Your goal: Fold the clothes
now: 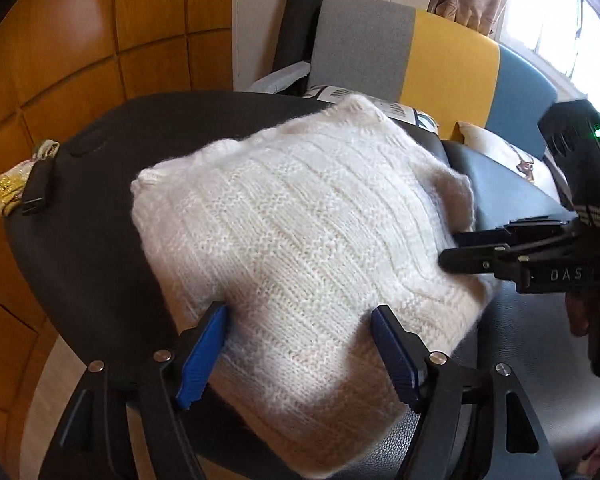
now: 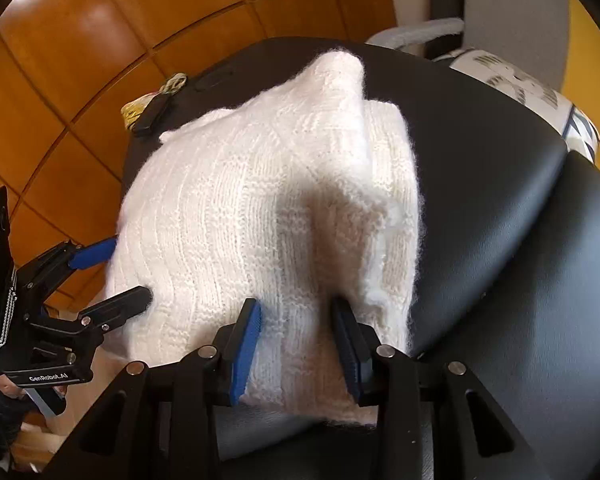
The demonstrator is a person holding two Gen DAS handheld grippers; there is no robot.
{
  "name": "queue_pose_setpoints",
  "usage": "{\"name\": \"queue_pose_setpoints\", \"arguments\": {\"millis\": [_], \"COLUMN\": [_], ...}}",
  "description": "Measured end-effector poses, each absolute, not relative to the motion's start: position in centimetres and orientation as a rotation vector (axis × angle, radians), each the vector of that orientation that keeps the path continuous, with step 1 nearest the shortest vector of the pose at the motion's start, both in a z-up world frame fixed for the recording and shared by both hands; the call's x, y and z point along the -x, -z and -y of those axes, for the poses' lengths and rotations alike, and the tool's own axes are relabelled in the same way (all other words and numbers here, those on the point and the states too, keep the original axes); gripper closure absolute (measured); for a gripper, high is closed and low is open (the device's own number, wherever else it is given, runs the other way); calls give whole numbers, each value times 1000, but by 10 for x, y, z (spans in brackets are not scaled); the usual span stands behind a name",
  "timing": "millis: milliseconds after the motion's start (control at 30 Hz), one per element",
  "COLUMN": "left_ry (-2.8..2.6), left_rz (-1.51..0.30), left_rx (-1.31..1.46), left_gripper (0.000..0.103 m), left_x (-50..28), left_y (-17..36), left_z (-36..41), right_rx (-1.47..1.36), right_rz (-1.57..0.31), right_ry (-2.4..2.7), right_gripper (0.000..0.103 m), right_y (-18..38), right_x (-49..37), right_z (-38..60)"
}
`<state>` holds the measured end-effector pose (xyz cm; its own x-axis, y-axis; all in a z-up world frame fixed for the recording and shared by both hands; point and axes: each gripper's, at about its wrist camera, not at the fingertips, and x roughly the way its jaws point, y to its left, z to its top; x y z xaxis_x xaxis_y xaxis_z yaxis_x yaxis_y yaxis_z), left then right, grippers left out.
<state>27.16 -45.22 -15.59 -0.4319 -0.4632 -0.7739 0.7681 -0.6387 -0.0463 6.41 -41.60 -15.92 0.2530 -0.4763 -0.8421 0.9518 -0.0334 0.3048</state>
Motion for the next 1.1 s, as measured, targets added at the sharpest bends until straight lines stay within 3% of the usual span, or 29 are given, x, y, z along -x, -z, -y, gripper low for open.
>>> {"name": "queue_pose_setpoints", "arguments": {"millis": [100, 267, 367, 433, 467, 500, 700, 1100], "left_ry": [2098, 2070, 1982, 1901, 1857, 1826, 1784, 1689], "left_rz": [-469, -577, -672, -654, -609, -570, -491, -492], "left_rx": [-1010, -895, -786, -750, -733, -718, -577, -493], "left_gripper": [28, 28, 19, 19, 19, 17, 1, 1], "left_x": [-274, -292, -307, -313, -317, -319, -330, -340], "left_y": [157, 137, 122, 111, 104, 97, 49, 19], "left_z": [456, 451, 442, 432, 424, 416, 388, 384], "right_rx": [-998, -1002, -899, -821, -790, -780, -664, -564], "right_rz": [-666, -623, -616, -584, -569, -534, -528, -562], "right_ry": [1274, 1355, 1505, 1605, 1645, 1662, 1743, 1737], "right_gripper": [65, 65, 61, 44, 19, 4, 3, 3], "right_y": [156, 140, 123, 107, 99, 92, 61, 50], "right_x": [-83, -88, -99, -111, -118, -123, -148, -164], "right_z": [414, 412, 402, 390, 383, 377, 363, 356]}}
